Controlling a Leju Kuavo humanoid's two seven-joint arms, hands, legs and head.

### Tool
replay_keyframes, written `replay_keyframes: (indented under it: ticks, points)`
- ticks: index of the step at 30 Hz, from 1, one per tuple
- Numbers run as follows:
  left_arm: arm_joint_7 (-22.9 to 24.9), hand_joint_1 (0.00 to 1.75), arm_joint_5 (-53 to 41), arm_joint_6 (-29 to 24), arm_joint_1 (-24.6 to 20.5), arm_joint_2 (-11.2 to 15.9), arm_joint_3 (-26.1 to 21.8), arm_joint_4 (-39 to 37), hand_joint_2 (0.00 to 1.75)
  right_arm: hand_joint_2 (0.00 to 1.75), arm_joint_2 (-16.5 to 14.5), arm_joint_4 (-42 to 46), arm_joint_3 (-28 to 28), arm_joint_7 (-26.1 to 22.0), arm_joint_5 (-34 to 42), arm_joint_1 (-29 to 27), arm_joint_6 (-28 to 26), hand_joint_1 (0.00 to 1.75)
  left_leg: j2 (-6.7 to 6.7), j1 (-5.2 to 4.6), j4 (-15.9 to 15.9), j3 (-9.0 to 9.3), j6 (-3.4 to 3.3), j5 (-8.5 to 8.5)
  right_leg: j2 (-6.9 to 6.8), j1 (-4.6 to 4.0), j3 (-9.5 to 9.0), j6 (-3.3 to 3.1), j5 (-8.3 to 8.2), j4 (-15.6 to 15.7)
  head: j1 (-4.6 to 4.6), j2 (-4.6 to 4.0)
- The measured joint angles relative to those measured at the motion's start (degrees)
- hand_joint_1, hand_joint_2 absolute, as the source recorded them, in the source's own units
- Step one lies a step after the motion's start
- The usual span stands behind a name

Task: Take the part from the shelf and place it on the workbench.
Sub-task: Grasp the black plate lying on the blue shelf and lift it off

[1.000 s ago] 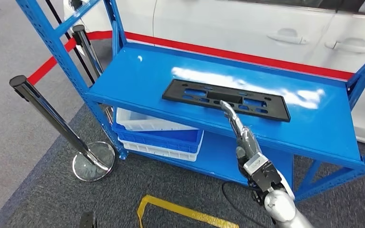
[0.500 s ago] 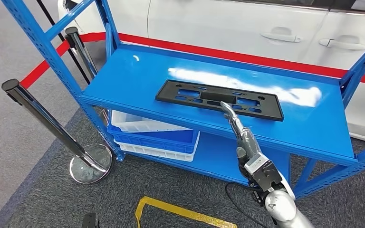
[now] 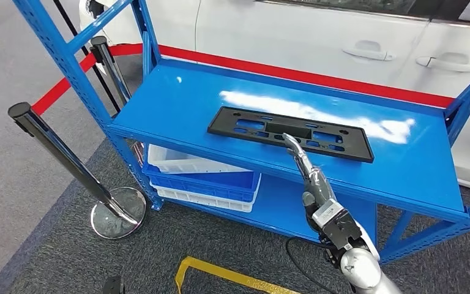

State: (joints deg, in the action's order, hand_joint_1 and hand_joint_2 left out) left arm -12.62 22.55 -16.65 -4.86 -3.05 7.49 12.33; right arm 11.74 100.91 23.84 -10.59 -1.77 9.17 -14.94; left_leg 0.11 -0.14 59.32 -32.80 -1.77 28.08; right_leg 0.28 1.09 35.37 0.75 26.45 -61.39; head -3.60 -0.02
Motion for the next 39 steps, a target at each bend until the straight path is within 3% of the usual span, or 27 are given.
replay_keyframes:
  ticks: [4,6,8,10,11,14,16,20,22,24,25,26,27,28,30,35,37,39]
  points:
    - [0.0,0.00,0.1,0.1,0.0,0.0,0.1,0.0,0.00,0.00,0.0,0.0,0.0,0.1,0.0,0.0,0.0,0.00,-0.02,0.06,0.9,-0.46,0.98,0.75,0.17,0.00,-0.08,-1.24,0.10,0.2,-0.24,0.00]
    - [-0.1,0.00,0.1,0.2,-0.1,0.1,0.1,0.0,0.00,0.00,0.0,0.0,0.0,0.1,0.0,0.1,0.0,0.00,-0.01,0.26,5.3,-2.54,1.62,3.19,0.10,0.22,-0.21,-1.67,0.12,0.3,-0.46,0.01]
    - [-0.1,0.00,0.1,0.2,0.0,0.0,0.2,0.0,0.00,0.00,0.0,0.0,0.0,0.2,-0.1,0.1,0.1,0.00,-0.01,0.44,12.6,-6.34,2.07,6.14,0.05,0.15,-0.23,-1.90,0.22,0.3,-0.60,0.01]
    - [-0.1,0.00,0.2,0.3,0.1,0.0,0.2,0.0,0.00,0.00,0.0,0.0,0.0,0.2,-0.1,0.1,0.1,0.00,-0.01,0.50,16.2,-8.60,2.07,6.27,0.12,-0.01,-0.34,-2.01,0.30,0.3,-0.62,0.00]
    - [-0.1,0.00,0.2,0.3,0.1,0.0,0.2,0.0,0.00,0.00,0.0,0.0,0.0,0.3,-0.1,0.0,0.1,0.00,-0.04,0.45,14.7,-8.21,1.83,4.71,0.19,-0.10,-0.46,-2.04,0.35,0.3,-0.61,0.00]
    - [-0.1,0.00,0.2,0.3,0.0,0.2,0.2,0.0,0.00,0.00,0.0,0.1,0.0,0.3,-0.1,0.1,0.1,0.00,-0.12,-0.10,3.5,-3.34,0.19,-0.90,0.36,-0.31,-0.91,-1.96,0.52,0.4,-0.50,0.00]
    - [0.0,0.00,0.1,0.2,-0.1,0.3,0.2,0.0,0.00,0.00,0.0,0.1,0.0,0.4,-0.1,0.1,0.1,0.00,-0.12,-0.56,0.1,-1.85,-0.59,-1.44,0.36,-0.16,-0.91,-1.49,0.46,0.7,-0.50,0.00]
    - [0.0,0.00,0.1,0.2,0.0,0.3,0.3,0.0,0.00,0.00,0.1,0.2,0.0,0.4,-0.1,0.1,0.0,0.00,0.00,-0.37,-2.3,-0.44,-1.12,-2.37,0.03,-0.47,-1.13,-0.27,0.70,0.8,-0.45,0.01]
    - [0.0,0.00,0.1,0.3,0.0,0.2,0.3,0.0,0.00,0.00,0.2,0.2,0.0,0.4,-0.2,0.2,0.0,0.00,0.15,-0.16,-3.7,0.56,-1.29,-2.88,-0.26,-0.81,0.82,0.05,3.12,-3.5,-0.22,0.01]
    - [0.0,0.00,0.2,0.3,-0.1,0.2,0.3,0.0,0.00,0.00,0.2,0.2,0.0,0.5,-0.2,0.1,0.0,0.00,0.17,-0.27,-3.7,0.70,-1.45,-2.72,-0.23,-0.74,4.46,0.22,5.84,-10.4,-0.13,0.00]
    - [0.1,0.00,0.2,0.3,-0.1,0.2,0.3,0.0,0.00,0.00,0.2,0.2,0.0,0.5,-0.2,0.0,0.0,0.00,0.15,-0.28,-3.5,0.70,-1.46,-2.53,-0.23,-0.60,5.69,0.30,6.02,-12.4,-0.11,0.01]
    - [0.1,0.00,0.2,0.3,0.0,0.2,0.4,0.0,0.00,0.00,0.3,0.1,0.0,0.5,-0.2,-0.1,0.0,0.00,0.13,-0.23,-3.2,0.72,-1.39,-2.28,-0.24,-0.44,5.89,0.40,5.08,-12.3,-0.08,0.01]
    - [0.1,0.00,0.2,0.3,0.1,0.1,0.4,0.0,0.00,0.00,0.3,0.1,0.0,0.5,-0.2,-0.1,0.0,0.00,0.09,-0.12,-2.8,0.73,-1.22,-1.94,-0.27,-0.27,5.02,0.52,3.25,-10.0,-0.07,0.01]
    - [0.1,0.00,0.3,0.3,0.1,0.1,0.4,0.0,0.00,0.00,0.3,0.1,0.0,0.5,-0.2,0.0,0.0,0.00,0.06,-0.02,-2.3,0.71,-0.98,-1.53,-0.30,-0.09,3.49,0.63,1.25,-6.6,-0.05,0.01]
    - [0.1,0.00,0.3,0.3,0.1,0.1,0.4,0.0,0.00,0.00,0.3,0.1,0.1,0.5,-0.2,0.1,0.1,0.00,-0.01,-0.10,-0.9,0.25,-0.31,-0.55,-0.28,0.03,0.92,0.41,-0.68,-1.1,-0.05,0.00]
    - [0.0,0.00,0.2,0.3,-0.1,0.2,0.4,0.0,0.00,0.00,0.4,0.1,0.1,0.6,-0.2,0.3,0.3,0.00,-0.04,-0.18,0.8,-0.47,0.91,0.74,-0.04,0.06,0.29,-1.43,-0.18,0.1,-0.14,0.01]
    - [0.0,0.00,0.1,0.3,-0.1,0.3,0.4,0.0,0.00,0.00,0.4,0.1,0.1,0.6,-0.2,0.3,0.5,0.00,-0.03,0.07,5.4,-2.70,1.57,3.04,-0.09,0.20,-0.02,-1.91,-0.04,0.3,-0.46,0.01]
    - [-0.1,0.00,0.1,0.4,-0.1,0.2,0.4,0.0,0.00,0.00,0.4,0.1,0.1,0.6,-0.2,0.4,0.7,0.00,-0.03,0.32,12.7,-6.82,2.05,5.68,-0.11,0.10,-0.15,-2.16,0.17,0.3,-0.69,0.00]
